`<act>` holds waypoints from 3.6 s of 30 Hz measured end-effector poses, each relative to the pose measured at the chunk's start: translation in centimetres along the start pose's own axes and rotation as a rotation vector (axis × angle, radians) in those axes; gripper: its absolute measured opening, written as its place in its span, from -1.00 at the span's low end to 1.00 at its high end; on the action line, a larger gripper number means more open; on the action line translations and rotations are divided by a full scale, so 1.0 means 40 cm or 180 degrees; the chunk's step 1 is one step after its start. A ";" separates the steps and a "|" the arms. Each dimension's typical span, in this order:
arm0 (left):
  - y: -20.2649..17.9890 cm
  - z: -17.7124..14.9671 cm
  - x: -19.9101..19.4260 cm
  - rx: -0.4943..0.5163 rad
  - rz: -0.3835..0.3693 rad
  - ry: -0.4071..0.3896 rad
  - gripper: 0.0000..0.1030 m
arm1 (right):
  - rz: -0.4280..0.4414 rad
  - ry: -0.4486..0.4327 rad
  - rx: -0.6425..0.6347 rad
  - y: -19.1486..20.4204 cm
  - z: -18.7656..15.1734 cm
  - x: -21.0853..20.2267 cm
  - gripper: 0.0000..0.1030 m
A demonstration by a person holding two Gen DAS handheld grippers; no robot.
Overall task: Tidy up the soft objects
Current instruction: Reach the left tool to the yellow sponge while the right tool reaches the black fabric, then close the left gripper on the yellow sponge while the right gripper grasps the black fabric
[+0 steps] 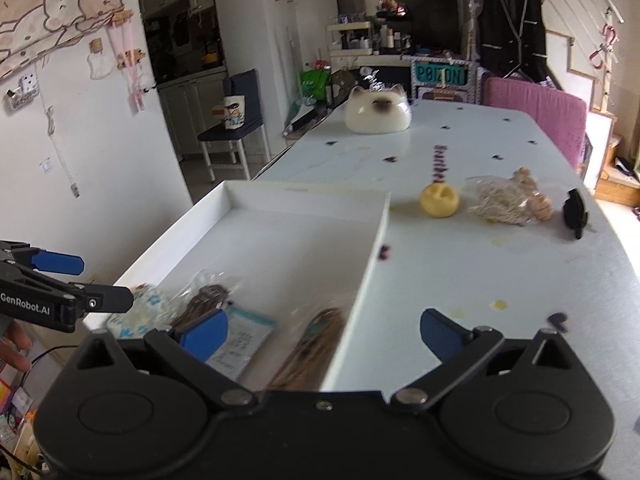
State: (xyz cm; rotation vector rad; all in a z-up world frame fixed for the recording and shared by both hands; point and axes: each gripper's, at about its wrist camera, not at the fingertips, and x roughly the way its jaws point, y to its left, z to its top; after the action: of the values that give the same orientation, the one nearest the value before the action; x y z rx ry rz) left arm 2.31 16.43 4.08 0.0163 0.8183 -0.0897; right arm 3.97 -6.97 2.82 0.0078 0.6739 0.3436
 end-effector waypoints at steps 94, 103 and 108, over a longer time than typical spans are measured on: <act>-0.519 0.401 0.724 0.0298 -0.0370 -0.0262 0.24 | -0.0559 -0.0048 0.1520 -0.966 0.201 0.530 -0.53; -0.532 0.397 0.724 0.0410 -0.0261 -0.0258 -0.13 | -0.0497 -0.0031 0.1456 -0.941 0.186 0.502 -0.54; -0.537 0.392 0.716 0.0444 -0.0274 -0.0297 -0.33 | -0.0491 -0.0062 0.1412 -0.929 0.184 0.480 -0.54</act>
State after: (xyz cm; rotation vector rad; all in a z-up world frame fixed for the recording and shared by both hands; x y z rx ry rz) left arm 31.35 -7.85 -5.67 0.1077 0.7183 -0.2269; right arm 33.93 -35.25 -7.49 0.3789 0.7157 0.0405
